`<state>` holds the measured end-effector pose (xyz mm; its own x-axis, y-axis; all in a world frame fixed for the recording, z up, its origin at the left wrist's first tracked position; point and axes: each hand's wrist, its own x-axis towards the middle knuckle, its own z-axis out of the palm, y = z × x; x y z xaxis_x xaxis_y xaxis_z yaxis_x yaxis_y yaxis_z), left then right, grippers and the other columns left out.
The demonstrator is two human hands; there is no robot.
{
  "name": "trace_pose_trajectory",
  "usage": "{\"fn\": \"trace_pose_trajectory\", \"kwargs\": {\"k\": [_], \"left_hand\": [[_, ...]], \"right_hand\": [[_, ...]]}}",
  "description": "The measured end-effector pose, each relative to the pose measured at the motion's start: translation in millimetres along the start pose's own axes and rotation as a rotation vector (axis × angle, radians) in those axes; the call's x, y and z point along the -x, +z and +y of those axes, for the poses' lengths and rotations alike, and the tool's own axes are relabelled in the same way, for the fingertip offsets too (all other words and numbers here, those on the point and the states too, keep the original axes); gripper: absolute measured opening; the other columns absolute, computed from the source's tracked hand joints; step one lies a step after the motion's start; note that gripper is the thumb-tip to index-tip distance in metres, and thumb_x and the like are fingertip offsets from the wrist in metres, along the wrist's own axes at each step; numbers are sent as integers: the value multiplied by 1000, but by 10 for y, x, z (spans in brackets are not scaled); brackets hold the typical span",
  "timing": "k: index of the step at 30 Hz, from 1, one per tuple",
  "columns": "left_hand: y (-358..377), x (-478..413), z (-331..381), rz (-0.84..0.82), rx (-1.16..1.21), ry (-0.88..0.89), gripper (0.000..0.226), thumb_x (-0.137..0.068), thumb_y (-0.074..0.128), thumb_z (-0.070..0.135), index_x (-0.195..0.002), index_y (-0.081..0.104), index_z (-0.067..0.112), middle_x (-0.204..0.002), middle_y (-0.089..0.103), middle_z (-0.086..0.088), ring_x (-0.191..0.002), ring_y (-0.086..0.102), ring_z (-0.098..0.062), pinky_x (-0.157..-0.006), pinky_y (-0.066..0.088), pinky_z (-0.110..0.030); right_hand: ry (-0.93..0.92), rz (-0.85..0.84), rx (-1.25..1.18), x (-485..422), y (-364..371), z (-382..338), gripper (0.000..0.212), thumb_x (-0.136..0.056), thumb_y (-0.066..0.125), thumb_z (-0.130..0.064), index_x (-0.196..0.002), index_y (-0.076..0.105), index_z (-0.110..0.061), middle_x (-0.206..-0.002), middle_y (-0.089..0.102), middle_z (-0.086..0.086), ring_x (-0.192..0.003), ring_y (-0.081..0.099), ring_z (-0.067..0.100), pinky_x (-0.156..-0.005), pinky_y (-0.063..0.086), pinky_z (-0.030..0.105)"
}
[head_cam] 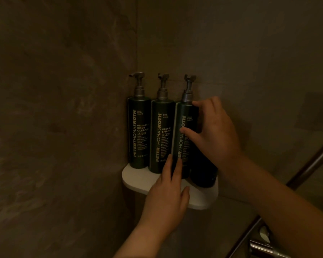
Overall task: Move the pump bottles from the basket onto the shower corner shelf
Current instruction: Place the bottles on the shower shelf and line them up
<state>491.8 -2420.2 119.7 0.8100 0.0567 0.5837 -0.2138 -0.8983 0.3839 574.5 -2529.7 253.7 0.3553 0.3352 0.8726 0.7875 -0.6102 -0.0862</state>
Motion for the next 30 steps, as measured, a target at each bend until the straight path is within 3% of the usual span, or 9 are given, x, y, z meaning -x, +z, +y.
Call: {"fn": "trace_pose_trajectory", "kwargs": {"k": [11,18,30], "left_hand": [[-13,22,13,-47,51,4,78,-90,40,55,-147,-9,34,-150,-27,19,-140,18,-11,-105,29,-21],[-32,15,50,-75,18,2,85,-88,42,58,-146,-15,33,-151,-29,15,-141,16,-13,-107,29,-23],[91,1,29,-7,-76,-7,75,-94,32,53,-147,-13,28,-154,-25,7,-138,25,-17,-103,31,-24]], "right_hand": [[-40,1,-57,66,10,-23,67,-71,77,-31,-126,43,-11,-125,43,5,-105,53,19,-84,52,37],[-29,6,-37,61,4,-26,67,-70,77,-32,-125,44,-13,-124,44,5,-105,53,20,-83,52,40],[-52,24,-90,37,56,43,66,-68,79,-33,-121,45,-15,-121,43,2,-101,52,16,-81,44,25]]}}
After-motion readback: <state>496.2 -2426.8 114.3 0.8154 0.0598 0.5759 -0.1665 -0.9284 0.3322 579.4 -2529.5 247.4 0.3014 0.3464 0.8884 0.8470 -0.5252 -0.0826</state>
